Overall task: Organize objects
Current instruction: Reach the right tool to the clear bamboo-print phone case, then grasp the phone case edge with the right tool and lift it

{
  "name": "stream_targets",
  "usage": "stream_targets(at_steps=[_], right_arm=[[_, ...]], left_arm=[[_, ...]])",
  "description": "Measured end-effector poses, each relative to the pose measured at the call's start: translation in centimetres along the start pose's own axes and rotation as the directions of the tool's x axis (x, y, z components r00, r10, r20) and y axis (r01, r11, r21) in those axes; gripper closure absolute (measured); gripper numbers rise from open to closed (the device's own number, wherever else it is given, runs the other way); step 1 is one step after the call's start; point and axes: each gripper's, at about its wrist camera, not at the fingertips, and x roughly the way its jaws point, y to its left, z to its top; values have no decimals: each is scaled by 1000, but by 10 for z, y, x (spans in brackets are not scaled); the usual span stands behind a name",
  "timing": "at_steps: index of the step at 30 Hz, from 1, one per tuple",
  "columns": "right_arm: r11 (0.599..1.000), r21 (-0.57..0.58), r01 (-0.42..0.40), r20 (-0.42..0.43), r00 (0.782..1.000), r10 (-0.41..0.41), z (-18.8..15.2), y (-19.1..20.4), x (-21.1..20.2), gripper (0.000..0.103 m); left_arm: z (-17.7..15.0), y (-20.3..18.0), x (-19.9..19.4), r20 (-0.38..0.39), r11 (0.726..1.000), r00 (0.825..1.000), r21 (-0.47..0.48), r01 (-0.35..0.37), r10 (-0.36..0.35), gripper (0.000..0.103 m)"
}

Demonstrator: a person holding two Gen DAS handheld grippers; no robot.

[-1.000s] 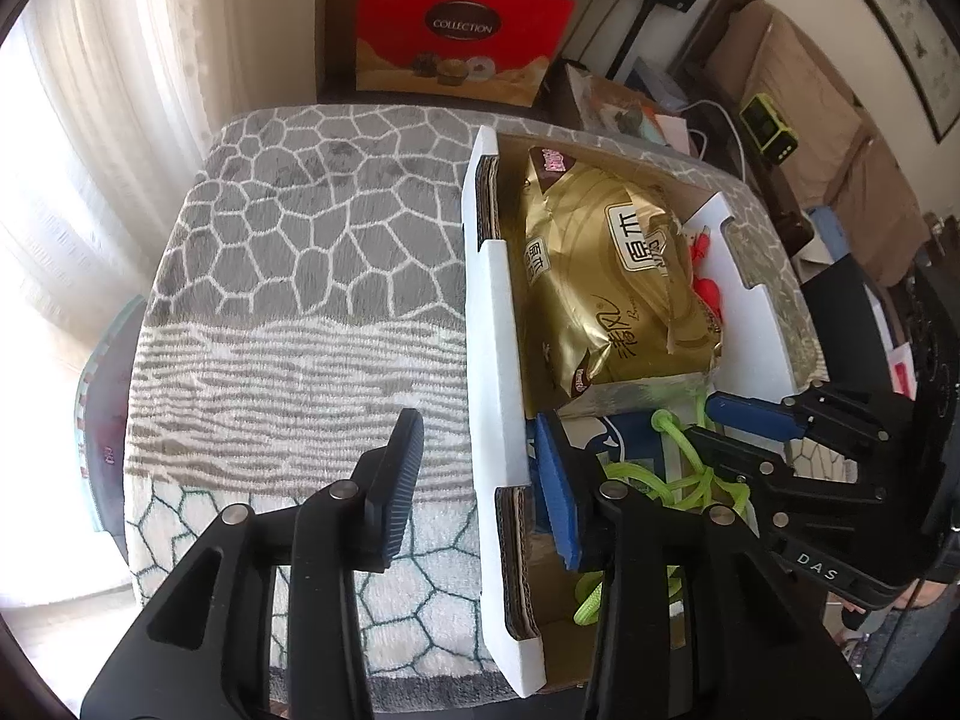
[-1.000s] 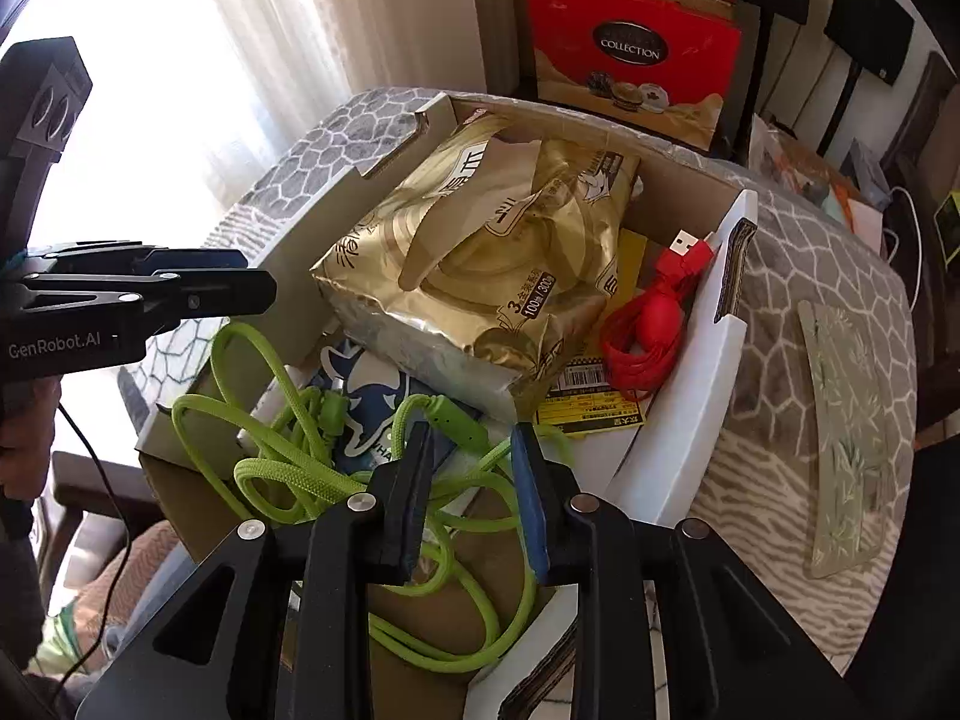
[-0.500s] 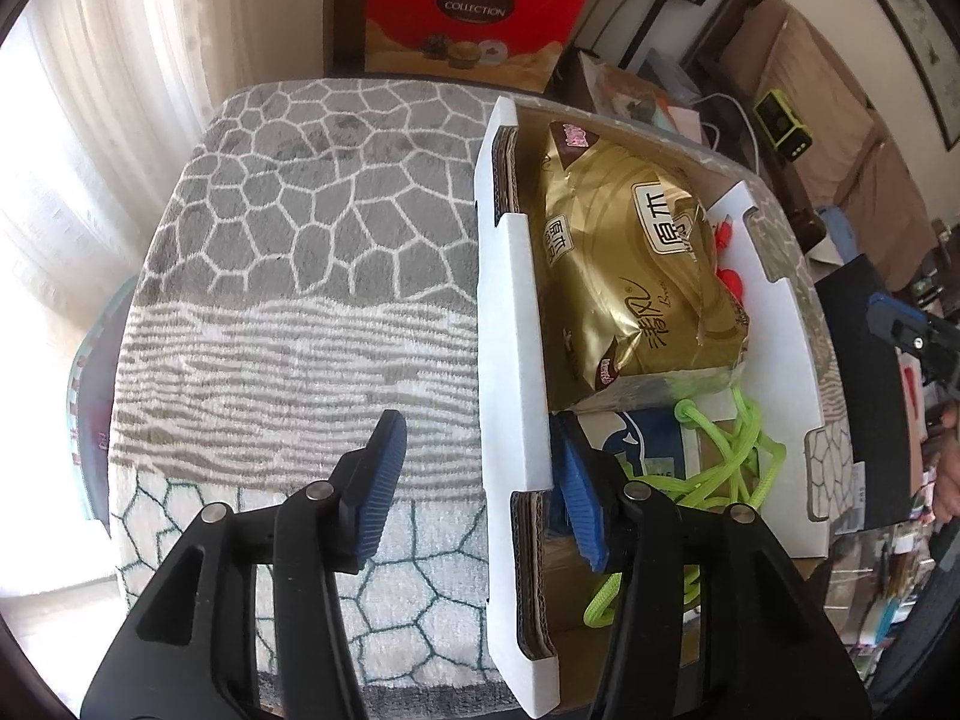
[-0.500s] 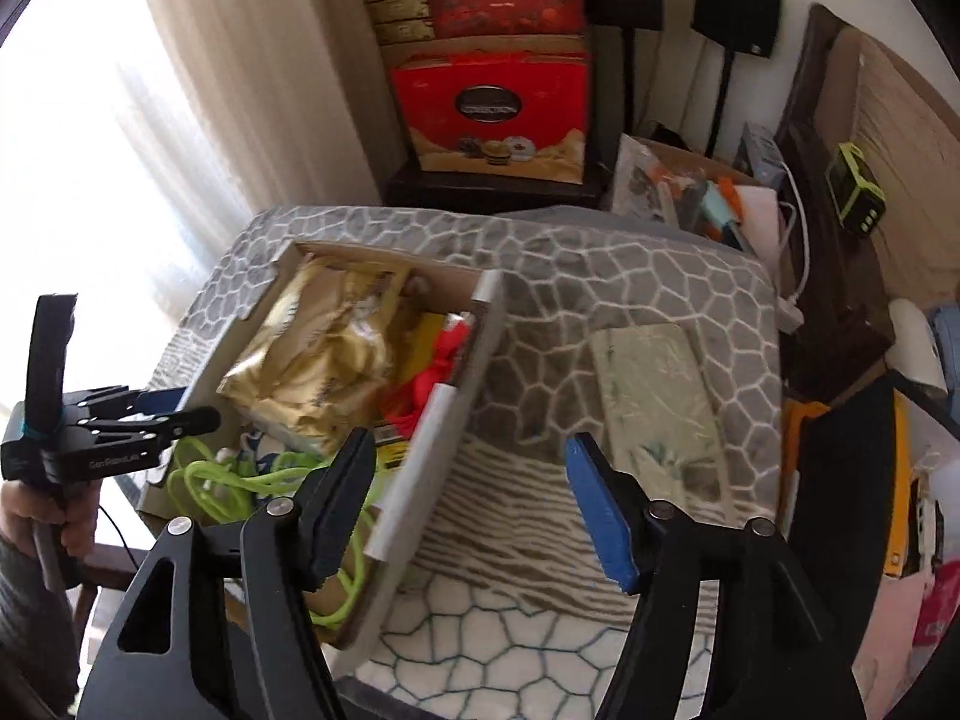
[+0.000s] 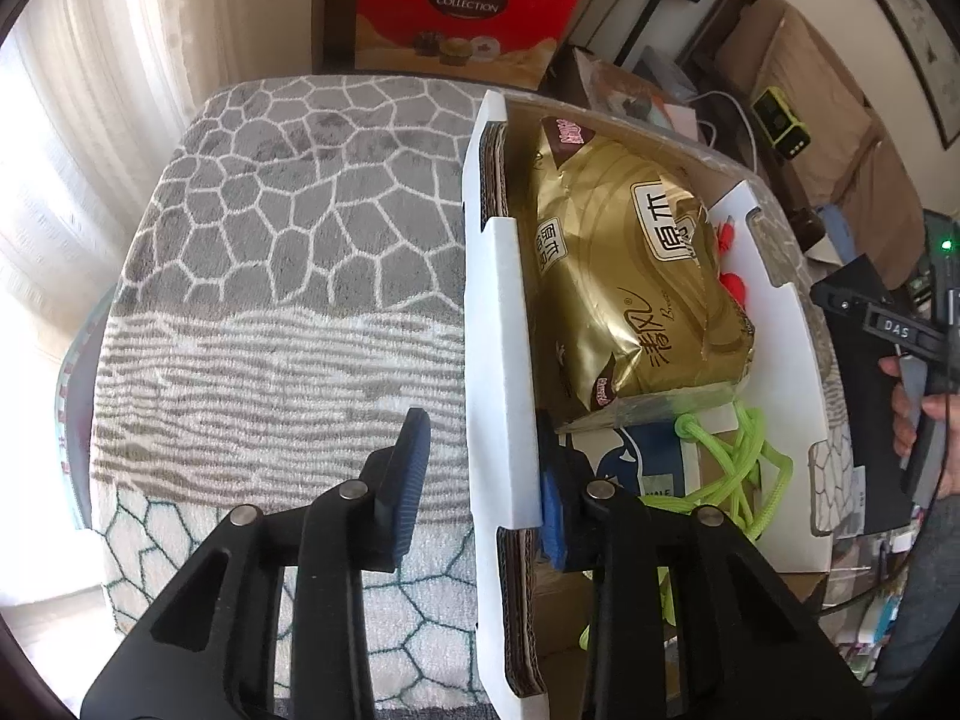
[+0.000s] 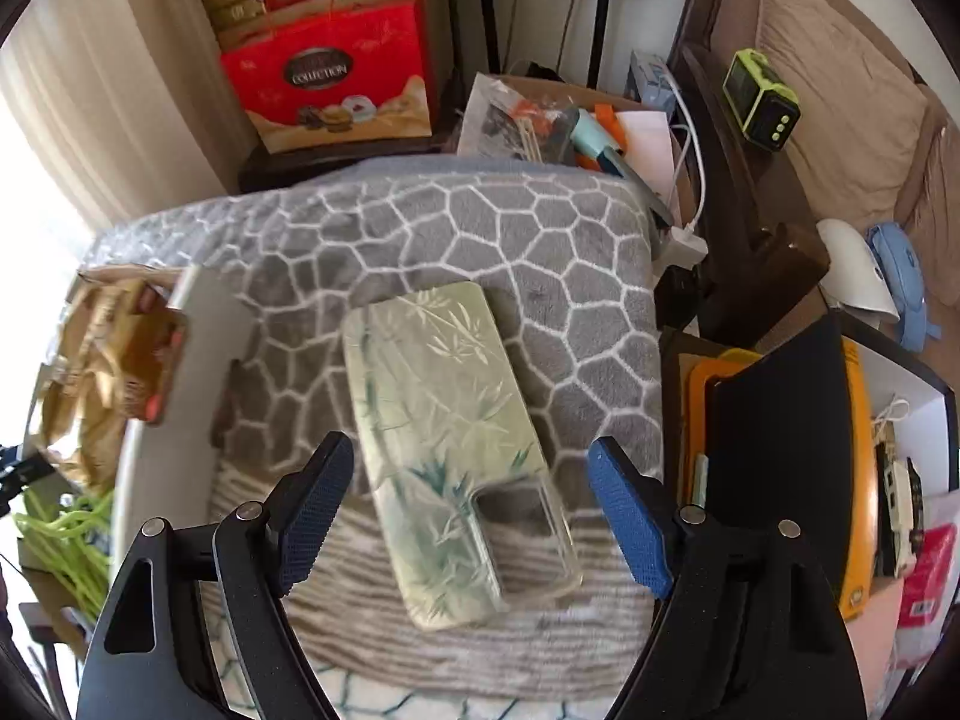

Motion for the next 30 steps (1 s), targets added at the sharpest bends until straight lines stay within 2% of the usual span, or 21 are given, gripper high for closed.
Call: stream_targets(at_steps=[2,6,8,15,21,30], right_arm=[[1000,-21,-10,-16,1000,9,1,1,9,21],[997,-72,32,-40,999,-35,-1,4,24,21],[998,-56,4,-48,999,-7,-1,1,29,20],[997,-47,-63,-44,997,61,-3,1,26,19],[996,-83,-35,-88,996,28,-4,7,40,18],[995,-99,-17,-38,999,13,-9,9,33,20]], left_arm=[[0,-1,3,-4,1000,1000,7,-5,5,77],[-1,-8,9,-11,999,1000,31,-17,18,84],[-2,-11,10,-11,999,1000,40,-21,21,86],[-1,-10,13,-14,999,1000,36,-21,22,86],[0,-10,15,-16,999,1000,36,-27,27,86],[1,-13,17,-17,998,999,55,-41,42,87]])
